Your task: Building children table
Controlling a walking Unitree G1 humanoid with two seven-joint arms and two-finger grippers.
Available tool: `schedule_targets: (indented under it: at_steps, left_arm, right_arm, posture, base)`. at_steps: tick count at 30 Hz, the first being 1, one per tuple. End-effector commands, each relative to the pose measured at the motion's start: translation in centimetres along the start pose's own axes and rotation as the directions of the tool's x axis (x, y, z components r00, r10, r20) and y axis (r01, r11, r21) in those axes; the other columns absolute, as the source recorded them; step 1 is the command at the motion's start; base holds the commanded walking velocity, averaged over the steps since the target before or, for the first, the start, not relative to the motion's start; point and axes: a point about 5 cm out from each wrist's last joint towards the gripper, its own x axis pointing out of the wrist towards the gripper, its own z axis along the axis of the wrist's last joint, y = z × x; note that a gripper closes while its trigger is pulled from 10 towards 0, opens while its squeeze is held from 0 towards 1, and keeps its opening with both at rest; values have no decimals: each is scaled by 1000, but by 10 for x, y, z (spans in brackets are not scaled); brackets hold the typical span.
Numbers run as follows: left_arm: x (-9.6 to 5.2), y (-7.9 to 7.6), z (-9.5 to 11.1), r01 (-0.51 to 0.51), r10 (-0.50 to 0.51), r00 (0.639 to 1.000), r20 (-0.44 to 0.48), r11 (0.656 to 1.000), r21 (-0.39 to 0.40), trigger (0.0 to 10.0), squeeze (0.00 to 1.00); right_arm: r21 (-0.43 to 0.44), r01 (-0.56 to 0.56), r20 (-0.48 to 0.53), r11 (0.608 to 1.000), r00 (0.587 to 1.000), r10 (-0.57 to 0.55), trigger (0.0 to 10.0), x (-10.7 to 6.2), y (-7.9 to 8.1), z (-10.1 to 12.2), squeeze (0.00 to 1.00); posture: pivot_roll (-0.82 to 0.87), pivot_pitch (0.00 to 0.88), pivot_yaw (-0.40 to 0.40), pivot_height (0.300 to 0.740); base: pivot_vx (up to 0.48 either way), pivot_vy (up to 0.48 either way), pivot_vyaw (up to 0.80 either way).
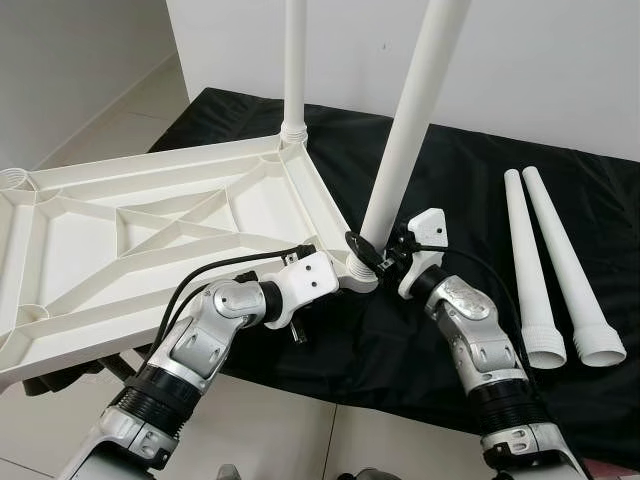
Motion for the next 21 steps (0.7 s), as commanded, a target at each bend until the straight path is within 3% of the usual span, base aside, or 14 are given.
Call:
schedule_targets:
  at_steps: [1, 15, 21]
  left_arm:
    - [1, -1, 2, 18, -18, 1000, 1, 1000, 9, 10000, 0]
    - [2, -3, 3, 27, -27, 1000, 5, 1000, 11, 10000, 0]
    - [2, -4, 2, 31, -31, 1000, 5, 999, 11, 10000, 0]
  right_arm:
    - [-14, 58, -36, 998, 998, -58, 10000, -4, -4, -5, 0]
    - [17, 240, -50, 970, 970, -239, 10000, -8, 7, -7, 0]
    - [-9, 294, -34, 956, 955, -294, 10000, -9, 11, -5, 0]
  posture:
    - [-38, 54, -5, 740]
    - [-42, 50, -3, 740]
    - [-41, 44, -2, 740]
  base:
    - [0, 0, 0]
    - [0, 0, 0]
    - [0, 0, 0]
